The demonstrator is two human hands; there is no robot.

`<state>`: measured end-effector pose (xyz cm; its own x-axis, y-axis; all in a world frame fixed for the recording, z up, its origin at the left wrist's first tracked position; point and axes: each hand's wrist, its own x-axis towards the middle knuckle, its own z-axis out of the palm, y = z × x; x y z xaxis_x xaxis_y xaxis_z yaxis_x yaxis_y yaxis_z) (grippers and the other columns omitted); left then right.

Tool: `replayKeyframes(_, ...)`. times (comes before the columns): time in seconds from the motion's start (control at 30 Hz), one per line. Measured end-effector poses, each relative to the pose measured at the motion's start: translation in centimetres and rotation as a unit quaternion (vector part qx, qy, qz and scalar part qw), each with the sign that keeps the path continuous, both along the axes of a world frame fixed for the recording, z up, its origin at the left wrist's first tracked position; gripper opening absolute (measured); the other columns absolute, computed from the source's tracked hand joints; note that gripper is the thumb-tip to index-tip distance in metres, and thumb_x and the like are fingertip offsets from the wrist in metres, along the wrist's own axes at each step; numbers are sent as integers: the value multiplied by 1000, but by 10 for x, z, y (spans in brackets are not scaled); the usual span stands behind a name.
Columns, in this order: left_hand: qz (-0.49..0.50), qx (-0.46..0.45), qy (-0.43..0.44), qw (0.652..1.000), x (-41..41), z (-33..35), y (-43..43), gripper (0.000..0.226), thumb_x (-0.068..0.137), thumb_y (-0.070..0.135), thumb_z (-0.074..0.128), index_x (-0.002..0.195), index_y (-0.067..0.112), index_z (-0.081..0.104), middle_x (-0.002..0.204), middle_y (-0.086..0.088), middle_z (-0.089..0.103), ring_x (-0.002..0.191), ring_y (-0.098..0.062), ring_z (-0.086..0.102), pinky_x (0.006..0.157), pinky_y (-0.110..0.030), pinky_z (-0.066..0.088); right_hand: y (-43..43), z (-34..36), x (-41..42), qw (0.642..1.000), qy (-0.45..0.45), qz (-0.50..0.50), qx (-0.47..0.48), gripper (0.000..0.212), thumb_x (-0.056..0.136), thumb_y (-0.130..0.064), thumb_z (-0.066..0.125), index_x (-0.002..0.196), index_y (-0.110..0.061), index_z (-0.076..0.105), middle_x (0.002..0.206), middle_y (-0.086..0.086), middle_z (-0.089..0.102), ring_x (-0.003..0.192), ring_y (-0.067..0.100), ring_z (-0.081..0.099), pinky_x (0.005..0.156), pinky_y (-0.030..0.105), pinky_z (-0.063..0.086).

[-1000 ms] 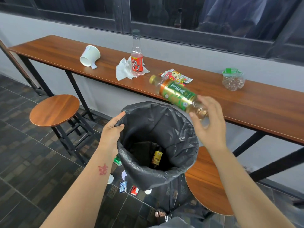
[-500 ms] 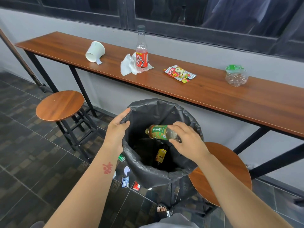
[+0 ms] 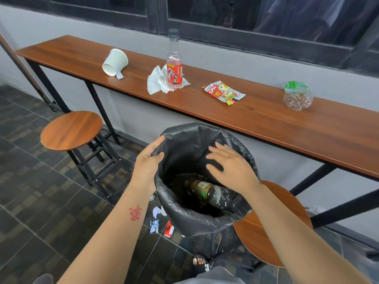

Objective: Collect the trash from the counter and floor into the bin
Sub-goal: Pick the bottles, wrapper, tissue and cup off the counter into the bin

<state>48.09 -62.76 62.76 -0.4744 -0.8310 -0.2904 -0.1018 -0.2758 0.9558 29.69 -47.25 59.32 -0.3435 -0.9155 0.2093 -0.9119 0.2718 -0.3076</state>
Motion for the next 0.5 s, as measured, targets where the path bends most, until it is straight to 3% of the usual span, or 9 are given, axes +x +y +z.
replayKeyframes(0.1,-3,9,-8,1000,-9,2,-2,47,101,1,50,127,37,67,128,19,61,123,-13,50,109,-42,43,-21,24,-19,992,21,-56,-107,35,97,-34,51,127,-18,62,145,1,51,140,18,39,118,41,26)
replayKeyframes(0.2,-7,20,0,1000,-13,4,-7,46,102,1,49,126,35,68,107,26,65,106,-8,59,84,-25,55,-48,45,-49,977,49,-132,-158,39,97,-30,54,132,-13,58,146,7,48,139,25,39,117,40,27)
replayKeyframes(0.23,-11,21,1,1000,-13,3,-9,47,102,0,49,125,35,69,108,24,68,106,-7,62,81,-26,57,-58,51,-60,975,50,-155,-154,42,98,-31,53,135,-13,55,148,9,46,140,26,38,117,41,27)
replayKeyframes(0.33,-7,29,5,1000,-16,-2,-16,48,101,-1,49,123,35,71,123,9,71,117,-19,65,98,-44,54,-87,59,-93,974,27,-210,-85,53,98,-38,51,144,-14,42,156,10,32,145,29,27,119,41,23)
replayKeyframes(0.43,1,49,7,999,-19,-4,-19,49,102,-2,47,124,34,70,119,3,74,106,-22,72,92,-46,57,-109,57,-119,971,-3,-238,7,63,98,-46,46,152,-18,26,162,8,16,149,28,16,121,42,17)
replayKeyframes(0.5,0,48,4,999,-22,-5,-22,49,102,-2,47,124,35,70,118,2,74,102,-21,73,89,-44,59,-119,57,-128,968,-6,-248,34,64,100,-47,40,153,-17,23,162,10,15,149,28,16,120,41,19)
